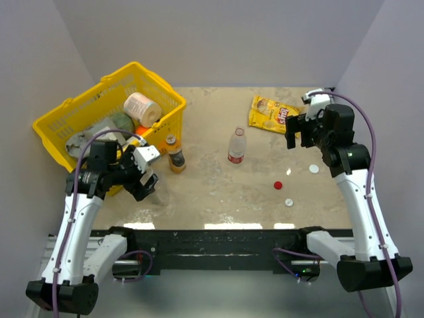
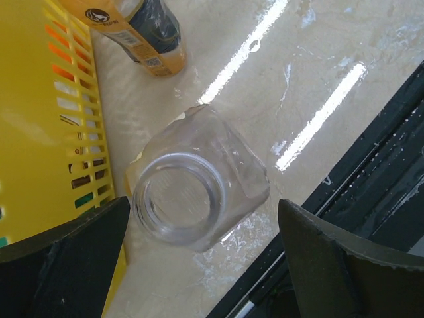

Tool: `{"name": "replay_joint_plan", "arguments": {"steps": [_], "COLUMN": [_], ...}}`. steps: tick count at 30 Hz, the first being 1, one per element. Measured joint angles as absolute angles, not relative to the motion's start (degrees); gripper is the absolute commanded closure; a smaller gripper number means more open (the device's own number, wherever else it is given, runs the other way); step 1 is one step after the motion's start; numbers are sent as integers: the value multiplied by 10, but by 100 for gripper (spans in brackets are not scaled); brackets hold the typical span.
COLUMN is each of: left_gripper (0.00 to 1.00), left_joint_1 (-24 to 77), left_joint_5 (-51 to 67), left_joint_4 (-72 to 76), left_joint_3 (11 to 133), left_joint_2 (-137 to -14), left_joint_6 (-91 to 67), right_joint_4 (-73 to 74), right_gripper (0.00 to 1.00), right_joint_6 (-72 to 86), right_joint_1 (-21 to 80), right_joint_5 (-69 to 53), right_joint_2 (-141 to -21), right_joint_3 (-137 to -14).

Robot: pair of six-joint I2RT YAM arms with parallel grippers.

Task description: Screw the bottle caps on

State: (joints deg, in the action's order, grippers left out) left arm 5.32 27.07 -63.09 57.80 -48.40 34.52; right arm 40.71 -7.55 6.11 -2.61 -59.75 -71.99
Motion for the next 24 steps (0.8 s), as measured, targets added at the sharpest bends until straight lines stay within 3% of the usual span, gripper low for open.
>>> {"name": "replay_joint_plan", "arguments": {"steps": [5, 17, 24], "left_gripper": [3, 34, 33], "left_joint_1": [54, 86, 144], "left_joint_5": [282, 401, 463], "left_joint_4": [-580, -532, -443], "left_joint_3": [538, 514, 500], "left_joint_2": [-516, -556, -608], "left_joint_6": [357, 446, 429], "right_joint_4": [405, 402, 401], "right_gripper": [1, 1, 1], "right_joint_6": [-77, -87, -91], "right_joint_1": [61, 61, 61], "right_joint_5": [-27, -25, -25], "right_joint_2": [-612, -615, -615], "right_joint_3": [-720, -717, -714]}}
